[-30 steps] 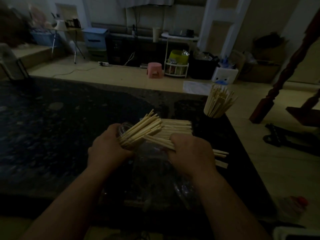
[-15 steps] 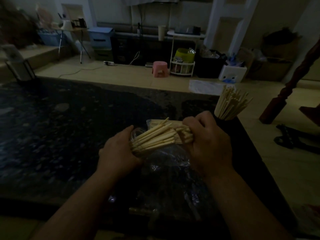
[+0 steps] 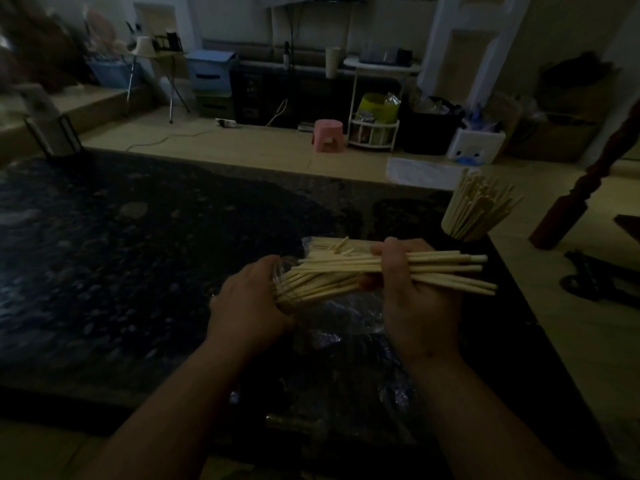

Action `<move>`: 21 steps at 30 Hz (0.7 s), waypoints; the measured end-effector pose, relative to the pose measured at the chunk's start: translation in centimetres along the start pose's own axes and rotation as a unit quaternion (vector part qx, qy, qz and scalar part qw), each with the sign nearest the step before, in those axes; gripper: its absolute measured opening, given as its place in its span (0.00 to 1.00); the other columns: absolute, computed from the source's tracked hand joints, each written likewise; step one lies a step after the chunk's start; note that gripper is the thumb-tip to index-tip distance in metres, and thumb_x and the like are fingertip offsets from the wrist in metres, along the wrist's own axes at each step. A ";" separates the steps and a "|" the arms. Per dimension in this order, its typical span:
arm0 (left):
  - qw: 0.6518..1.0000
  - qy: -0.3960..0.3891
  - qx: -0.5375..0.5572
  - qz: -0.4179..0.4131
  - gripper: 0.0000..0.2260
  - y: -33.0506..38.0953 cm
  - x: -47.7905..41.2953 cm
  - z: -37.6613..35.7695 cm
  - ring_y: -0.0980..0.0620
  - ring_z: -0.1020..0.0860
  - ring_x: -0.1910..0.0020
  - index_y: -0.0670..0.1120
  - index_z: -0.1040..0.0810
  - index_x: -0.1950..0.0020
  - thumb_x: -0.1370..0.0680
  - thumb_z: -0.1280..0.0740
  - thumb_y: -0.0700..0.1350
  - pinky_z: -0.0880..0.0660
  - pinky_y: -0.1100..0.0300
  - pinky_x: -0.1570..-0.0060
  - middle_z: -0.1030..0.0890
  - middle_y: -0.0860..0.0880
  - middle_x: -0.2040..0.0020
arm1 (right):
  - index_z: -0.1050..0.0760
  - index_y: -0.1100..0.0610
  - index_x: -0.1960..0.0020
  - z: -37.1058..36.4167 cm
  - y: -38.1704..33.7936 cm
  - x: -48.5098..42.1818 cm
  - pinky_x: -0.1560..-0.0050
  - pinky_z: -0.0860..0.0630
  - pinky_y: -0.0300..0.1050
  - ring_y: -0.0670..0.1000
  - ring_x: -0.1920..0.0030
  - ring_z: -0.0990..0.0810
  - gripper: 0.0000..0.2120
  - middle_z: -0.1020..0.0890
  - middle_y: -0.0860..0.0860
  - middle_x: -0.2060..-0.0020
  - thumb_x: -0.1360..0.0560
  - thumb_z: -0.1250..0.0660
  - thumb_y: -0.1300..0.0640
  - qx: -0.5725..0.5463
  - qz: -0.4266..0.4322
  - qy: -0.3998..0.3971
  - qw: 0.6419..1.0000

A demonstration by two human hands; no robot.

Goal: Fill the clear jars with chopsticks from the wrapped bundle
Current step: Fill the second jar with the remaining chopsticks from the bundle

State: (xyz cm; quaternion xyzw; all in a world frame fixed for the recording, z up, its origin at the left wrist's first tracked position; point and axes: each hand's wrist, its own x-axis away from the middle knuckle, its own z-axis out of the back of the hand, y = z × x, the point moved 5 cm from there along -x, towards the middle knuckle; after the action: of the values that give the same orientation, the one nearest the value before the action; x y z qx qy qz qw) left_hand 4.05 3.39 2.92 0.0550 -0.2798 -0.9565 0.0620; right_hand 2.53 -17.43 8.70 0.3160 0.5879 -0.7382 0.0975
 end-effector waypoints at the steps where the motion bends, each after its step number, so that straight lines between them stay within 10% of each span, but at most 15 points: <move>1: 1.000 0.000 0.003 0.000 0.35 0.1 0.0 0.0 0.51 0.25 0.44 0.63 0.34 0.35 0.40 0.24 0.57 0.25 0.45 0.45 0.25 0.57 0.42 | 0.22 0.53 0.57 -0.1 0.1 0.1 0.58 0.20 0.54 0.54 0.62 0.17 0.16 0.18 0.52 0.64 0.22 0.39 0.42 -0.023 -0.035 0.002 0.999; 9: 1.000 -0.006 -0.017 -0.021 0.37 0.9 0.3 0.1 0.50 0.26 0.40 0.62 0.35 0.31 0.37 0.24 0.56 0.27 0.43 0.42 0.26 0.56 0.37 | 0.22 0.57 0.61 0.0 1.5 -0.2 0.72 0.23 0.39 0.46 0.73 0.20 0.10 0.19 0.50 0.73 0.21 0.36 0.57 -0.112 -0.191 -0.011 0.975; 16: 0.998 -0.019 -0.014 -0.051 0.39 1.1 0.4 -0.5 0.51 0.28 0.38 0.61 0.36 0.29 0.37 0.25 0.61 0.28 0.43 0.41 0.27 0.56 0.36 | 0.19 0.53 0.58 -0.3 2.8 -0.3 0.57 0.22 0.38 0.41 0.59 0.18 0.04 0.16 0.47 0.61 0.28 0.26 0.54 -0.016 -0.193 -0.058 0.979; 21: 0.998 -0.009 0.001 -0.056 0.38 1.0 0.2 -0.7 0.51 0.28 0.38 0.62 0.36 0.30 0.38 0.25 0.61 0.27 0.44 0.41 0.27 0.56 0.37 | 0.25 0.52 0.64 1.1 2.5 -1.0 0.72 0.29 0.38 0.42 0.74 0.24 0.10 0.22 0.45 0.76 0.24 0.31 0.56 -0.069 -0.205 0.057 0.975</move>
State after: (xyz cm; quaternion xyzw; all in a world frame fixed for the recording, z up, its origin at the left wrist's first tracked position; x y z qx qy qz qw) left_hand 4.02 2.15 2.81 0.0624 -0.2777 -0.9586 0.0057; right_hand 4.17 -19.40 7.38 0.2230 0.6945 -0.6806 -0.0680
